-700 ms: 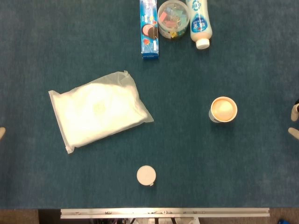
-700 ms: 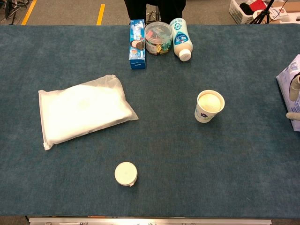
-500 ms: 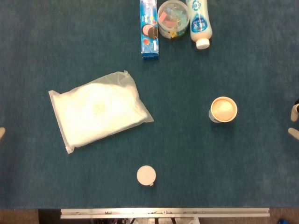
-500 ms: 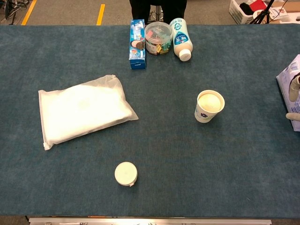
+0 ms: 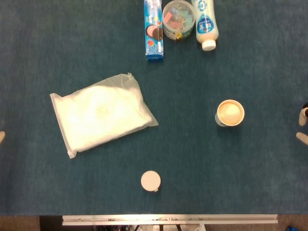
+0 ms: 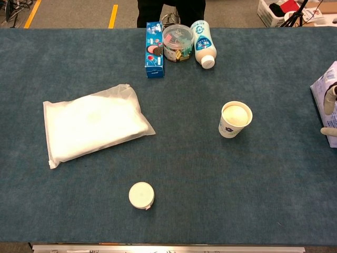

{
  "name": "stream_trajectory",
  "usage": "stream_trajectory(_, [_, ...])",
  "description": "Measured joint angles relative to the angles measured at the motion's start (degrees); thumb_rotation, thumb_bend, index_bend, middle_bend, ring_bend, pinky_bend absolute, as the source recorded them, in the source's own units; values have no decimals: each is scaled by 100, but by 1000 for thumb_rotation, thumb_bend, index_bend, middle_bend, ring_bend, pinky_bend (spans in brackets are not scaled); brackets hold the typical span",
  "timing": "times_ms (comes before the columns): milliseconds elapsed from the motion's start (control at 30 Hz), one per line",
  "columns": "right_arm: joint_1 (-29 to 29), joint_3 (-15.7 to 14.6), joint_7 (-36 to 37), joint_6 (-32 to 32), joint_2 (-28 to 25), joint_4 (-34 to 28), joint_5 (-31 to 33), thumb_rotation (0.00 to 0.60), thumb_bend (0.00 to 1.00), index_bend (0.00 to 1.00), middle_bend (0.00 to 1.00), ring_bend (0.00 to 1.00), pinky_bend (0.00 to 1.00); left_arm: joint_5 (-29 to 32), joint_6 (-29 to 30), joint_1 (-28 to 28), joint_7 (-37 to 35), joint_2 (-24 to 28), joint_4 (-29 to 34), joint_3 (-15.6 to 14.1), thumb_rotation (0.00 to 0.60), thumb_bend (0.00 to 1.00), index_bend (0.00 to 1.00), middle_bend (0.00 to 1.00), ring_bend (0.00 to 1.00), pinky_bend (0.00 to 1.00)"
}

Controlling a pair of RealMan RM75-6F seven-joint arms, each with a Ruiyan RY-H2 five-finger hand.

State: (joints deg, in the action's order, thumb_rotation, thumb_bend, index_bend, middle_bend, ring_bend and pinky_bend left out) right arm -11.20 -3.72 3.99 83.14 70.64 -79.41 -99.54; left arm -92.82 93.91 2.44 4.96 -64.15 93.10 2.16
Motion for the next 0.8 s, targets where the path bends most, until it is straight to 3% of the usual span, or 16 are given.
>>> stream_trajectory(233, [-3, -4, -5, -8, 22, 32, 4, 600, 90, 590, 525, 431, 445, 4, -8, -3, 12, -3, 5, 2, 600, 64, 643, 669, 454, 574])
stream_trajectory(467, [-33, -52, 27, -111, 26, 63, -10, 600, 90, 319, 492, 398, 445, 32, -29, -1, 6, 1, -3, 11, 600, 64, 643, 673, 455, 573])
stream_trajectory(700, [-99, -103, 102, -247, -6, 62, -27, 600, 97, 269, 523, 421, 446, 40, -9, -16, 40, 13, 9, 15, 600, 64, 643, 674, 454, 574])
stream_trajectory(800, [-135, -123, 126, -340, -12, 79, -22, 600, 212, 269, 581, 479, 502, 34, 26, -35, 69, 24, 34, 17, 600, 64, 643, 675, 454, 574])
